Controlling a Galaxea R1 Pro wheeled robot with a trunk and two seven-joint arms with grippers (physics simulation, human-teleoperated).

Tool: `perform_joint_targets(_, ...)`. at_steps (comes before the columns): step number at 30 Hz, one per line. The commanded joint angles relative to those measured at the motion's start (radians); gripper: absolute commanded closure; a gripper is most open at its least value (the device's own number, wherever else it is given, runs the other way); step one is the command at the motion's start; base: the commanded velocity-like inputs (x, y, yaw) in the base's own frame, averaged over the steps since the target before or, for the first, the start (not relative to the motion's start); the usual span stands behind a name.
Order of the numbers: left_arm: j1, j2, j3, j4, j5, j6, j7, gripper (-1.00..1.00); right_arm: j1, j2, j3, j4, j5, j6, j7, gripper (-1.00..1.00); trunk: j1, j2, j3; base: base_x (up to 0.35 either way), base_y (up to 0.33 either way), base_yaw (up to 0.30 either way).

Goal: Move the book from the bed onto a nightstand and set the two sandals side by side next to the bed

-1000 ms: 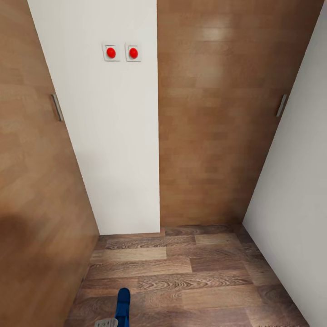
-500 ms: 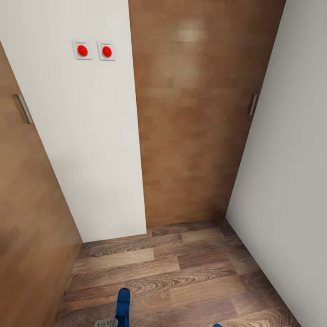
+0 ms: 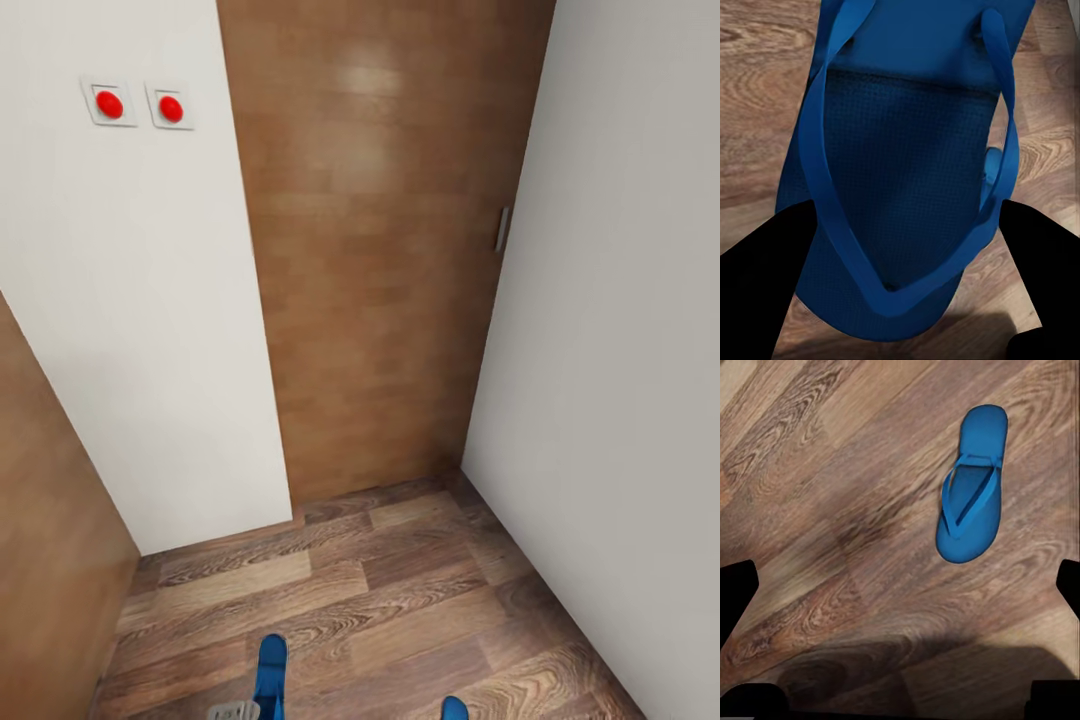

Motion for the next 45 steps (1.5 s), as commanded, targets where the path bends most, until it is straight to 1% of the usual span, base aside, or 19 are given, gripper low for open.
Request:
perform_joint_targets(1, 0.000, 0.001, -0.005, 0.001, 0.005, -0.004, -0.002, 1.00, -0.001, 0.000, 0.000, 0.002, -0.008, -0.001, 0.004, -1.00, 0.000, 0.000, -0.001, 0.000, 0.000, -0.251)
perform_joint_targets(17, 0.000, 0.001, -0.004, 0.001, 0.005, -0.004, -0.003, 1.00, -0.001, 0.000, 0.000, 0.002, -0.008, -0.001, 0.004, -1.00, 0.000, 0.000, -0.001, 0.077, 0.051, -0.226)
perform_joint_targets(28, 0.000, 0.001, -0.004, 0.001, 0.005, -0.004, -0.003, 1.00, -0.001, 0.000, 0.000, 0.002, -0.008, -0.001, 0.004, -1.00, 0.000, 0.000, -0.001, 0.002, 0.001, -0.059)
perform_joint_targets(45, 0.000, 0.001, -0.004, 0.001, 0.005, -0.005, -0.004, 1.00, -0.001, 0.000, 0.000, 0.002, -0.008, -0.001, 0.004, -1.00, 0.000, 0.000, -0.001, 0.000, 0.000, -0.003)
